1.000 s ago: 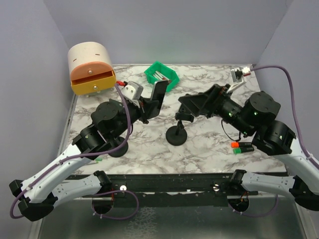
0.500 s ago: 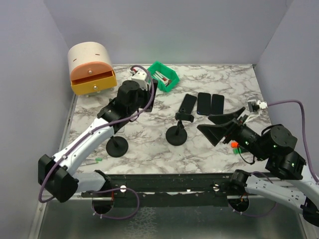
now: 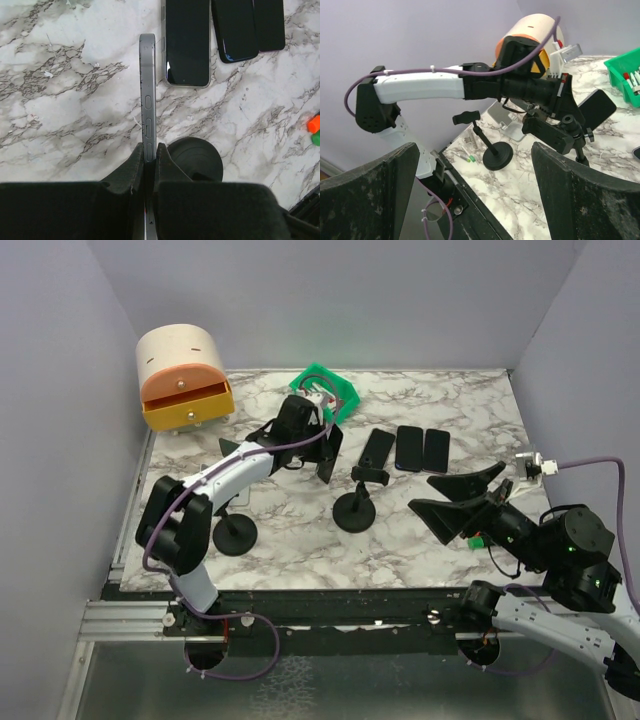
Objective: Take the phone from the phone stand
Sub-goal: Place the phone at the center of the board.
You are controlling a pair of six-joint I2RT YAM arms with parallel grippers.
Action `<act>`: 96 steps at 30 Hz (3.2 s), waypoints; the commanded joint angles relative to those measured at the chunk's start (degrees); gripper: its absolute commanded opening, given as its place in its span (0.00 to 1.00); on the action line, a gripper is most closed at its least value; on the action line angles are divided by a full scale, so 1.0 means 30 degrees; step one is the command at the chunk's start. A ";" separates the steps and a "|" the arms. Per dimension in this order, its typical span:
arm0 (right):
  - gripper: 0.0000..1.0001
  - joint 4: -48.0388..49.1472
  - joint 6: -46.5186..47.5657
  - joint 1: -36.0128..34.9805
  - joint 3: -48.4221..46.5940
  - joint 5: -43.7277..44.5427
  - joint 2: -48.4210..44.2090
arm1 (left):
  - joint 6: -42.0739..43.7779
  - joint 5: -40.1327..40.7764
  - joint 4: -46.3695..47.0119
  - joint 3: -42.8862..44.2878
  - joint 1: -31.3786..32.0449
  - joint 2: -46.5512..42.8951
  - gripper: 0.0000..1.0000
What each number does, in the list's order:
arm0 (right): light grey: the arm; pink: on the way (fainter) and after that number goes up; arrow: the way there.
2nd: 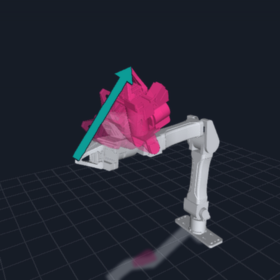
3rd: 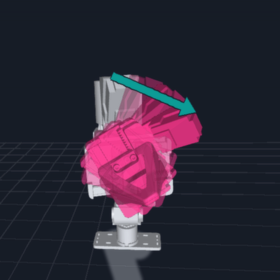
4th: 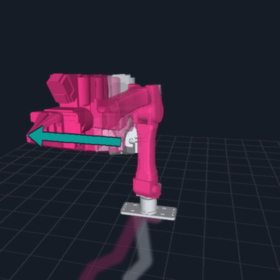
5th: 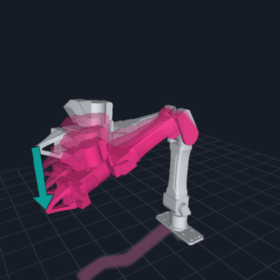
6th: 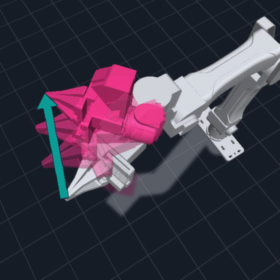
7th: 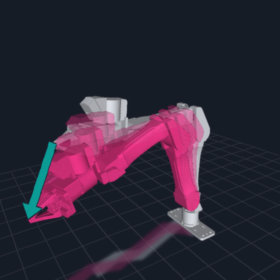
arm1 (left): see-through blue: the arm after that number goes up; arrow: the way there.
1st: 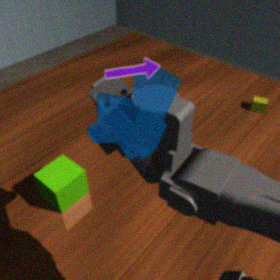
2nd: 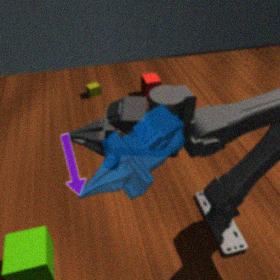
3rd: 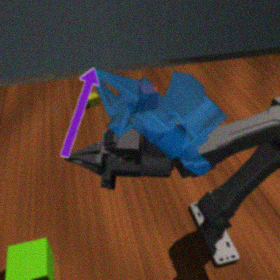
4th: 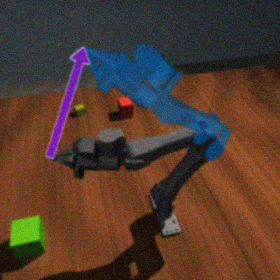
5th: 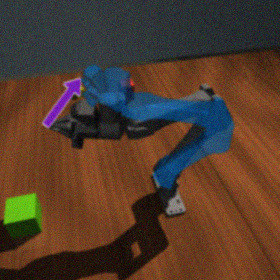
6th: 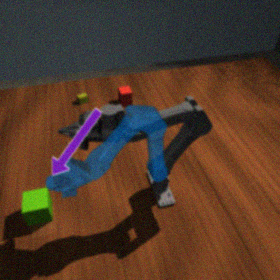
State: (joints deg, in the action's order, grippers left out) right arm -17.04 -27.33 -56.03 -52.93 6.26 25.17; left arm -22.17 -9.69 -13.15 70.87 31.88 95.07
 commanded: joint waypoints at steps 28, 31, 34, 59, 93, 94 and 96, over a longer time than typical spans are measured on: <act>0.98 -0.1675 0.1899 -0.0006 -0.0566 -0.0076 -0.0952 | -0.2240 -0.1185 -0.1559 1.0049 -0.0171 1.0167 0.00; 0.98 -0.1838 0.1989 -0.0005 -0.0657 0.0100 -0.1032 | -0.2247 -0.1331 -0.1764 1.0732 -0.0170 1.0820 0.00; 0.98 -0.1954 0.2021 0.0000 -0.0744 0.0211 -0.1148 | -0.2317 -0.1364 -0.2019 1.1441 -0.0195 1.1433 0.00; 0.98 -0.2372 0.1790 -0.0013 -0.0773 0.0837 -0.1810 | -0.6305 -0.3361 0.1236 0.9578 -0.0124 1.1909 0.00; 0.98 -0.2751 0.1407 -0.0006 -0.0700 0.1205 -0.1886 | -0.4367 -0.2706 -0.0207 0.8477 -0.0393 1.2066 0.32; 0.98 -0.2750 0.1406 -0.0003 -0.0683 0.1206 -0.1886 | -0.4292 -0.2543 -0.0297 0.8474 -0.0401 1.2031 0.33; 0.98 -0.2758 0.1379 -0.0009 -0.0669 0.1238 -0.1886 | -0.4173 -0.2295 -0.0334 0.8428 -0.0427 1.1924 0.34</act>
State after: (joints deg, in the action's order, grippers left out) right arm -23.70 -22.61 -56.03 -54.22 8.62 19.94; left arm -37.23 -19.62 -10.15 97.36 30.50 131.20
